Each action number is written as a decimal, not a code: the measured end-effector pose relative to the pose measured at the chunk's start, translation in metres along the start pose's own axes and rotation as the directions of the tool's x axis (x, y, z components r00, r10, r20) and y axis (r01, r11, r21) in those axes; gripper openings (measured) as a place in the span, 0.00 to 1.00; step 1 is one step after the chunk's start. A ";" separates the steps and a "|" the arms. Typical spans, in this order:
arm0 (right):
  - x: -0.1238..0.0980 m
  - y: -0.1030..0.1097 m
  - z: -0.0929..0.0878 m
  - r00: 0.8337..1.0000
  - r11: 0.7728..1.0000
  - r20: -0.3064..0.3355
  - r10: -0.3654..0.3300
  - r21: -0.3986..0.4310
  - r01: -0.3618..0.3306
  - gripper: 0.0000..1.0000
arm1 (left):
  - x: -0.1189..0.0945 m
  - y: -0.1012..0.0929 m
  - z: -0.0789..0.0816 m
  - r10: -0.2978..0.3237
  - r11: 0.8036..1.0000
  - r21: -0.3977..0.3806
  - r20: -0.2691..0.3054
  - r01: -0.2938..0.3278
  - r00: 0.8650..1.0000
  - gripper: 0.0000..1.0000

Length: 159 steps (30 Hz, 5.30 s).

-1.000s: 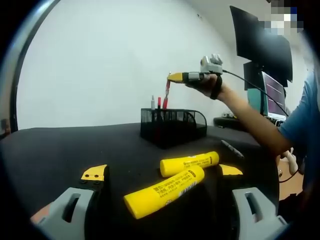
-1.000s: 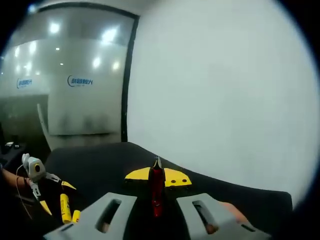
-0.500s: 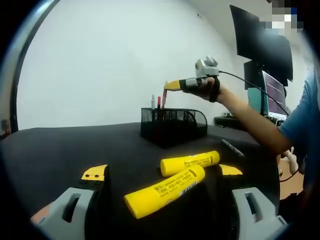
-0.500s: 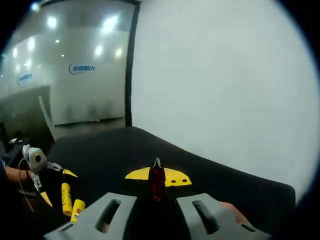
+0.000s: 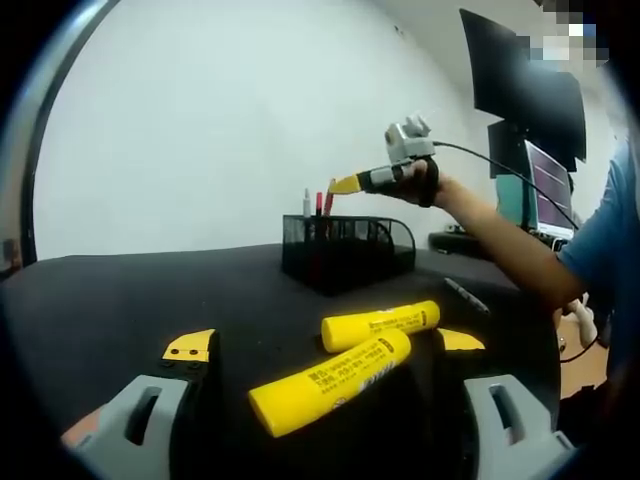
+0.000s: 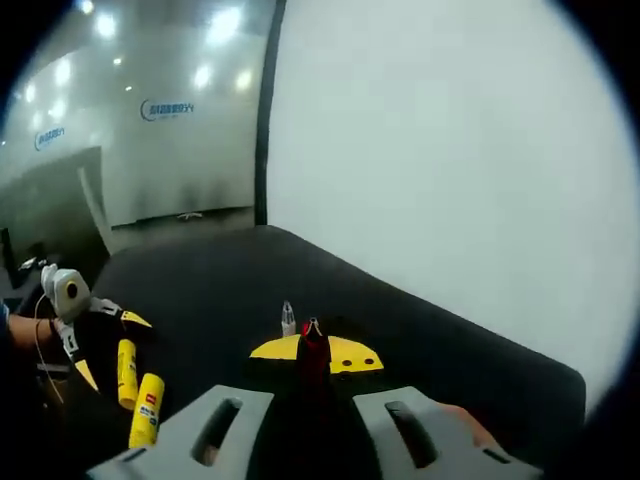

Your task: Pick up pens and glue sticks and place them into the holder.

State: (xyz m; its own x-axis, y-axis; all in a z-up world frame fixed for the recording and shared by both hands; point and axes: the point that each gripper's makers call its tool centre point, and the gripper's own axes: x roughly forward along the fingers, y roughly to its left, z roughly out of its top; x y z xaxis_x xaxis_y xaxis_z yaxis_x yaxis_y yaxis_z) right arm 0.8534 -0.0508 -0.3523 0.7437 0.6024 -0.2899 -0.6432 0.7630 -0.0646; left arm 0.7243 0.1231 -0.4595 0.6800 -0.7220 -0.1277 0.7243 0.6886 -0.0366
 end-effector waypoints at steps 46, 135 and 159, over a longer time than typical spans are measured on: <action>-0.046 -0.005 0.043 0.989 0.993 0.143 -0.049 -0.100 0.064 0.16 | 0.000 -0.001 0.000 0.000 1.000 0.000 0.000 0.000 1.000 0.83; 0.034 0.172 -0.104 0.688 0.872 -0.669 0.281 -0.121 -0.474 0.21 | -0.002 0.001 0.007 -0.001 1.000 0.010 0.041 0.000 0.999 0.92; 0.046 0.148 -0.096 0.749 0.908 -0.635 0.190 -0.177 -0.381 0.20 | -0.002 0.002 0.006 0.002 1.000 0.012 0.035 -0.003 0.999 0.90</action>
State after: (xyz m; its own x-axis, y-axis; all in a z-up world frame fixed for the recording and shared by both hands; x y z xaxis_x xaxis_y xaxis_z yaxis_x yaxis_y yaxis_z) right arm 0.7749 0.0671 -0.4666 0.3192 0.4473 -0.8355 -0.8991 0.4216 -0.1178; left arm 0.7250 0.1253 -0.4539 0.6853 -0.7223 -0.0931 0.7237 0.6897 -0.0240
